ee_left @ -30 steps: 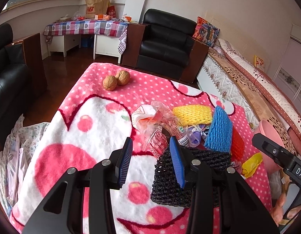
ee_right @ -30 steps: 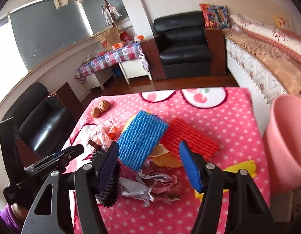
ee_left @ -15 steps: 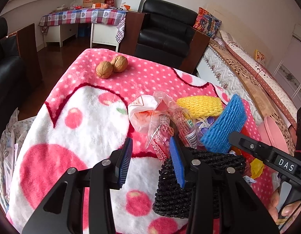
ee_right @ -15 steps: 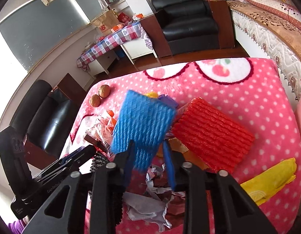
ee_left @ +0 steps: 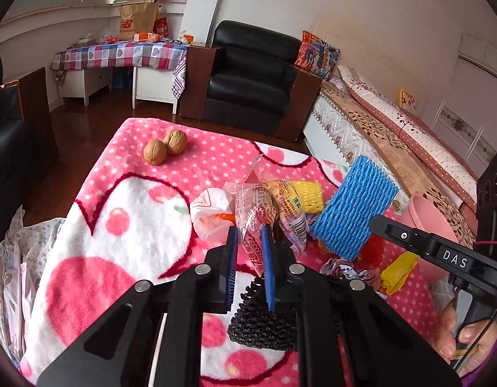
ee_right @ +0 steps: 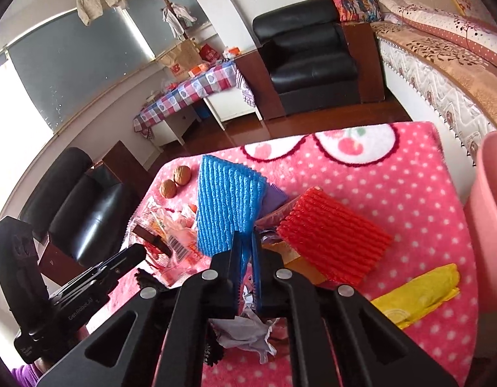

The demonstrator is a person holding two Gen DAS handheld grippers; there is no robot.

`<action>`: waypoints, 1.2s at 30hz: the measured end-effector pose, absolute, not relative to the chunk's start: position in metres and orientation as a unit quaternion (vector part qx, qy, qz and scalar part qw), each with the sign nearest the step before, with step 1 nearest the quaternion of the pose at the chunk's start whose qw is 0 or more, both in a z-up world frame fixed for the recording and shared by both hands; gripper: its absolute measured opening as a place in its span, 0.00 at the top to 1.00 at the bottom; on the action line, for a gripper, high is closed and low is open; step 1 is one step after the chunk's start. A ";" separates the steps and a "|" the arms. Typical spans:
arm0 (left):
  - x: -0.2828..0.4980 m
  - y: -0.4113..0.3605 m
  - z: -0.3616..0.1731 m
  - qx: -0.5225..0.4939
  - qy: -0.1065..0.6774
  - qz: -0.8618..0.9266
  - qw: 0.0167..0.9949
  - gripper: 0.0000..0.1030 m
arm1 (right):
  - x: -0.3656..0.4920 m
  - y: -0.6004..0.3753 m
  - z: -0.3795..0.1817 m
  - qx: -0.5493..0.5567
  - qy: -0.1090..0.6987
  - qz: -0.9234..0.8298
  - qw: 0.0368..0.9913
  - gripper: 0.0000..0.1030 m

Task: Collect trash
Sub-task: 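Carry the clear bag and blue foam net over the pink bucket with both tools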

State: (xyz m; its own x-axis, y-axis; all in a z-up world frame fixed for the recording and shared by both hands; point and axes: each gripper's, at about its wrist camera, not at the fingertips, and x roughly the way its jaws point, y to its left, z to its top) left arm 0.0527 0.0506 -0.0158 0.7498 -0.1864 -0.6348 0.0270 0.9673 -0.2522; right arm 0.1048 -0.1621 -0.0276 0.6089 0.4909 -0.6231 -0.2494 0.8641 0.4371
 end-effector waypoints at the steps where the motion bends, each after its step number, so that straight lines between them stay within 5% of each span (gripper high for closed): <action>1: 0.051 0.050 -0.012 -0.115 0.345 -0.060 0.929 0.86 | 0.102 -0.166 -0.025 0.157 0.386 0.207 0.885 0.95; 16: 0.038 0.005 0.032 -0.110 0.308 -0.112 0.938 0.86 | 0.054 -0.249 0.013 0.182 0.329 0.122 0.919 0.95; 36: 0.073 -0.155 0.041 -0.040 0.306 -0.222 0.925 0.86 | 0.022 -0.427 0.008 0.223 0.283 -0.023 0.933 0.95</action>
State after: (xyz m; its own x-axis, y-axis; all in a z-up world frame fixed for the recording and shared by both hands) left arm 0.0726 -0.1553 0.0408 0.7143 -0.4344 -0.5487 0.3857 0.8986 -0.2093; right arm 0.0222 -0.4267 0.0080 0.8383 0.0823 -0.5389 0.1699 0.8998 0.4018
